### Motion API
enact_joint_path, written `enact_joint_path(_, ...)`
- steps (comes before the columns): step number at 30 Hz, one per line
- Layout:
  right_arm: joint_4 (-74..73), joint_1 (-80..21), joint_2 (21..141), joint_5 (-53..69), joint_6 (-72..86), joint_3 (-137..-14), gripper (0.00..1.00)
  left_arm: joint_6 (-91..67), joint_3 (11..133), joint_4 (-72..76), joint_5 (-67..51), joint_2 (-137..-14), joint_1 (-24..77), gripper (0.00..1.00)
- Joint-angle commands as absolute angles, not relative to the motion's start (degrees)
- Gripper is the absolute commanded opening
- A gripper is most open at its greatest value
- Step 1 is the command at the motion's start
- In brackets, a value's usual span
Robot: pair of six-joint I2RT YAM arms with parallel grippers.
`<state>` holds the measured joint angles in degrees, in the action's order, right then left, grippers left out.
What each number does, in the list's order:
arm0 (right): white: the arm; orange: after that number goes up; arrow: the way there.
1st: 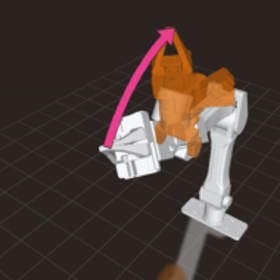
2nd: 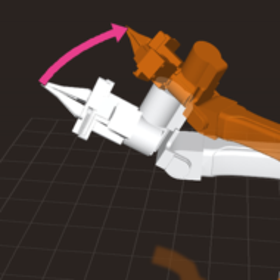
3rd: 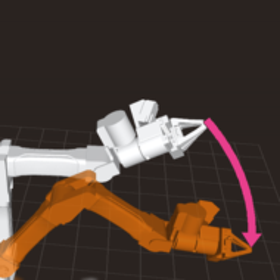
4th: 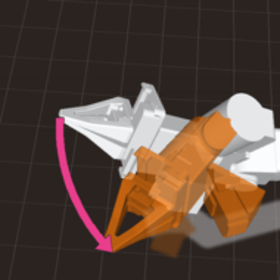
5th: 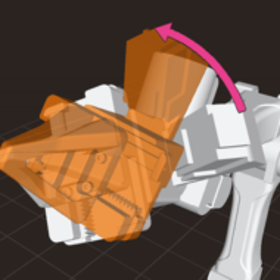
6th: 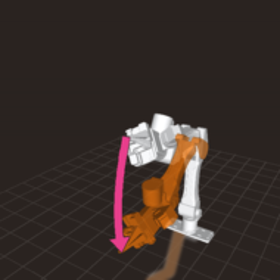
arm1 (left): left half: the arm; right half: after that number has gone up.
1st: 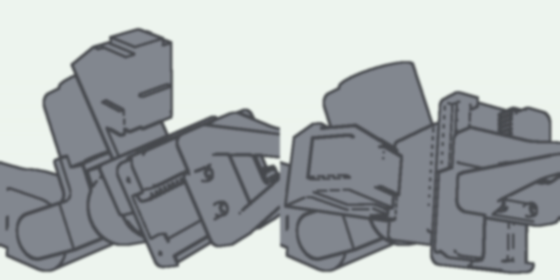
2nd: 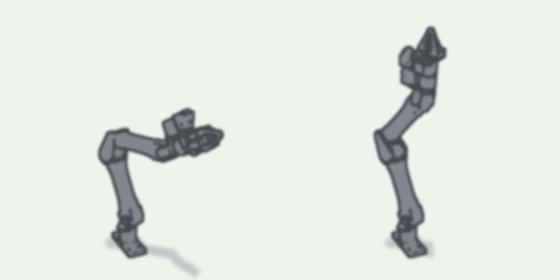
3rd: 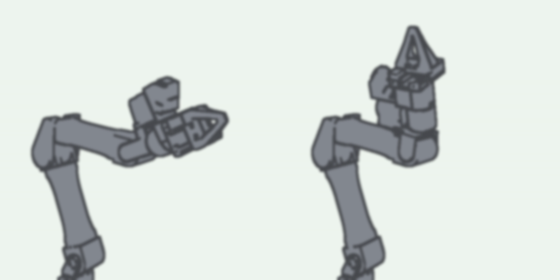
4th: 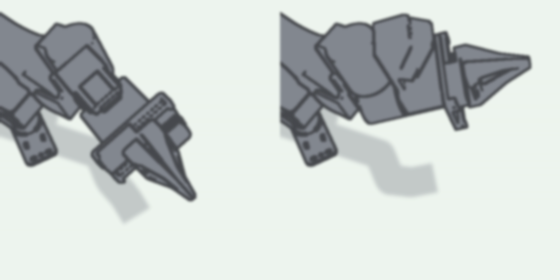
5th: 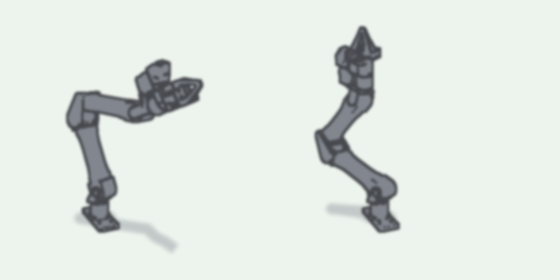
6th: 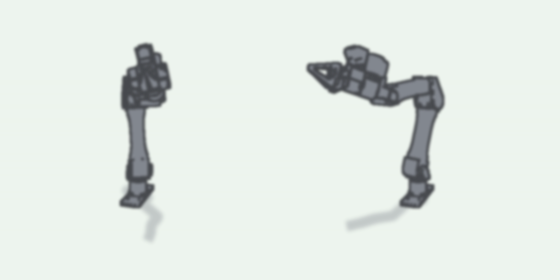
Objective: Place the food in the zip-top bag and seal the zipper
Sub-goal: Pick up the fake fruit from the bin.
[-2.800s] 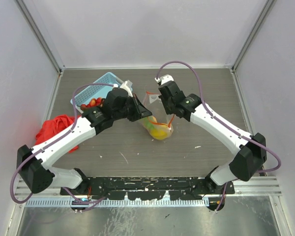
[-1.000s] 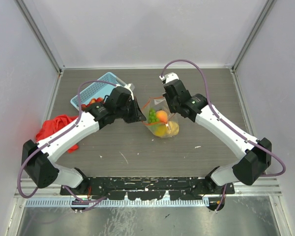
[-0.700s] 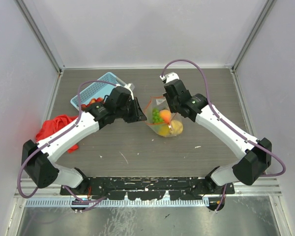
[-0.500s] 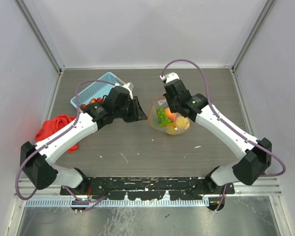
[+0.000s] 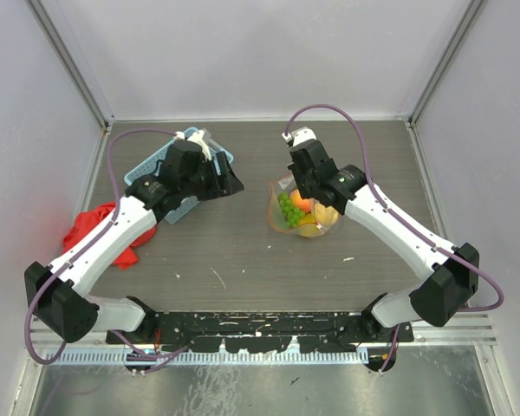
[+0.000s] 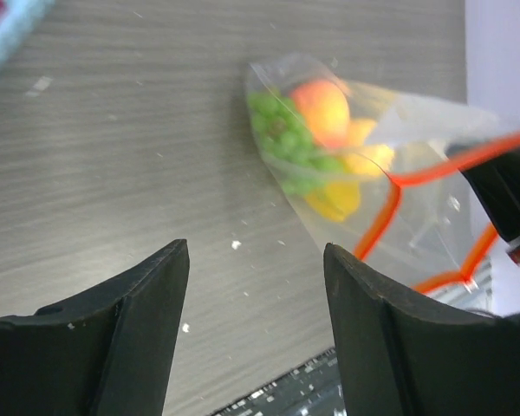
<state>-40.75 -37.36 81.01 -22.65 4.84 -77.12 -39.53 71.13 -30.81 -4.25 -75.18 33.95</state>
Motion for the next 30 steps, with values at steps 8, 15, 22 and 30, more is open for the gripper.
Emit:
enact_joint_path(8, -38.94, -37.1, 79.46, -23.68, 4.04, -79.33, 0.01, -20.4, 81.66, -32.55, 0.17, -81.06, 22.14, 0.76)
enact_joint_path(15, -40.21, -37.09, 79.73, -22.82, 4.19, -79.8, 0.01, -4.97, 93.14, -39.39, -5.1, -92.31, 15.84, 0.77)
enact_joint_path(22, -40.95, -37.09, 80.15, -20.36, 3.57, -81.45, 0.01, 4.0, 97.57, -42.1, -14.28, -101.24, 11.3, 0.76)
enact_joint_path(30, -40.89, -37.06, 80.4, -19.79, 2.67, -80.22, 0.01, 9.55, 101.71, -47.02, -11.44, -111.05, 8.8, 0.71)
